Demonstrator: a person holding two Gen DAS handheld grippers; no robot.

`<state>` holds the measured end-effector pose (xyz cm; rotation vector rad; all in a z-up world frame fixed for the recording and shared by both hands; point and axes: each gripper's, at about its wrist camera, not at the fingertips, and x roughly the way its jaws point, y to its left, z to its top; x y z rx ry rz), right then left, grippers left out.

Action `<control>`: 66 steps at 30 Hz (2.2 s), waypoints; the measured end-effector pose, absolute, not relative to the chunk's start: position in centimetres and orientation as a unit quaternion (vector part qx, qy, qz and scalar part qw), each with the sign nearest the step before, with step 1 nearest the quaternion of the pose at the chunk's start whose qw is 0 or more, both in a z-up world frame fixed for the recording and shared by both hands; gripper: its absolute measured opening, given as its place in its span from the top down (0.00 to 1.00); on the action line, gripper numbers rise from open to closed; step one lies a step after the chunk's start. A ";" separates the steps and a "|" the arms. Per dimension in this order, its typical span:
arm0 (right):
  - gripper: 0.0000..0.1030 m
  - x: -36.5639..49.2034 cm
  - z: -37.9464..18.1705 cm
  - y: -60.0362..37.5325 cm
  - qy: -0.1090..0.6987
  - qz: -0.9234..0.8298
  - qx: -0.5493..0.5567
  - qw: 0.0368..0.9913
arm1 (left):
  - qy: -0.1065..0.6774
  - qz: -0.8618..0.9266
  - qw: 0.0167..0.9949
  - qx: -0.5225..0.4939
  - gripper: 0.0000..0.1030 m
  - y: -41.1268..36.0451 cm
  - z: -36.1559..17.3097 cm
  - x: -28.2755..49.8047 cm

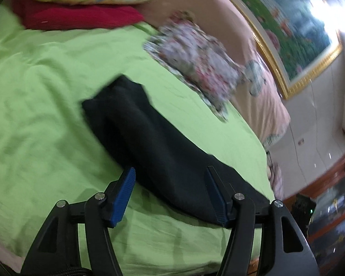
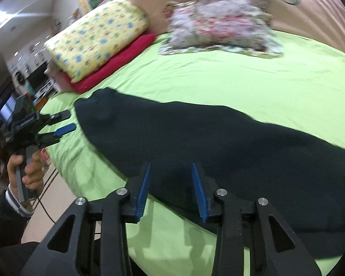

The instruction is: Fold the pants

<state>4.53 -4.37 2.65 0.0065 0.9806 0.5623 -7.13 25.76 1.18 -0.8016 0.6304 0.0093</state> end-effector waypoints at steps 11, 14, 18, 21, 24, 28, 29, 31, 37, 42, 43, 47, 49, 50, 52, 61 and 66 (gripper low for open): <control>0.63 3.8 2.9 -12.7 0.469 0.191 0.075 0.859 | 0.331 -0.019 0.868 -0.370 0.34 21.9 1.2 -4.2; 0.63 4.3 3.0 -12.5 0.470 0.196 0.079 0.857 | 0.323 0.003 0.867 -0.380 0.34 22.9 1.2 -5.0; 0.63 6.1 3.5 -10.0 0.464 0.228 0.075 0.853 | 0.316 0.042 0.867 -0.382 0.34 24.5 1.3 -5.5; 0.63 8.2 3.5 -8.0 0.463 0.240 0.067 0.851 | 0.319 0.067 0.863 -0.385 0.34 25.9 0.9 -5.6; 0.62 11.5 3.2 -5.3 0.481 0.253 0.056 0.838 | 0.321 0.076 0.857 -0.396 0.34 27.0 0.2 -5.7; 0.56 15.9 1.9 -0.9 0.505 0.274 0.013 0.819 | 0.323 0.083 0.852 -0.405 0.34 27.5 -0.6 -6.4; 0.56 16.8 1.5 -0.1 0.508 0.280 0.001 0.814 | 0.322 0.087 0.852 -0.403 0.34 27.6 -0.6 -6.6; 0.56 18.7 0.6 1.4 0.523 0.288 -0.012 0.802 | 0.320 0.093 0.852 -0.404 0.34 28.0 -0.8 -7.3; 0.56 22.5 -3.2 4.2 0.592 0.309 -0.051 0.743 | 0.306 0.091 0.827 -0.463 0.31 30.7 -2.5 -6.3; 0.63 21.8 -5.2 5.0 0.616 0.330 -0.095 0.709 | 0.324 0.104 0.825 -0.451 0.31 31.5 -3.7 -3.6; 0.67 21.5 -5.2 5.0 0.617 0.337 -0.095 0.704 | 0.324 0.107 0.828 -0.445 0.31 31.5 -3.8 -3.2; 0.84 19.1 -3.9 5.3 0.591 0.345 -0.134 0.717 | 0.326 0.118 0.841 -0.414 0.31 30.8 -3.6 -2.3; 0.86 18.3 -2.6 5.3 0.567 0.335 -0.139 0.740 | 0.325 0.120 0.846 -0.406 0.31 30.6 -3.5 -2.1; 0.86 18.2 -2.0 5.2 0.554 0.329 -0.138 0.752 | 0.324 0.120 0.847 -0.405 0.31 30.6 -3.5 -2.0; 0.87 18.1 -0.8 4.8 0.532 0.315 -0.119 0.777 | 0.315 0.120 0.848 -0.409 0.31 30.8 -3.5 -1.7; 0.88 18.0 -0.6 4.8 0.500 0.266 -0.087 0.820 | 0.275 0.075 0.853 -0.438 0.82 31.5 -0.8 -0.9; 0.89 17.4 1.0 4.5 0.474 0.262 -0.070 0.838 | 0.235 0.041 0.877 -0.417 0.83 29.6 3.8 -4.6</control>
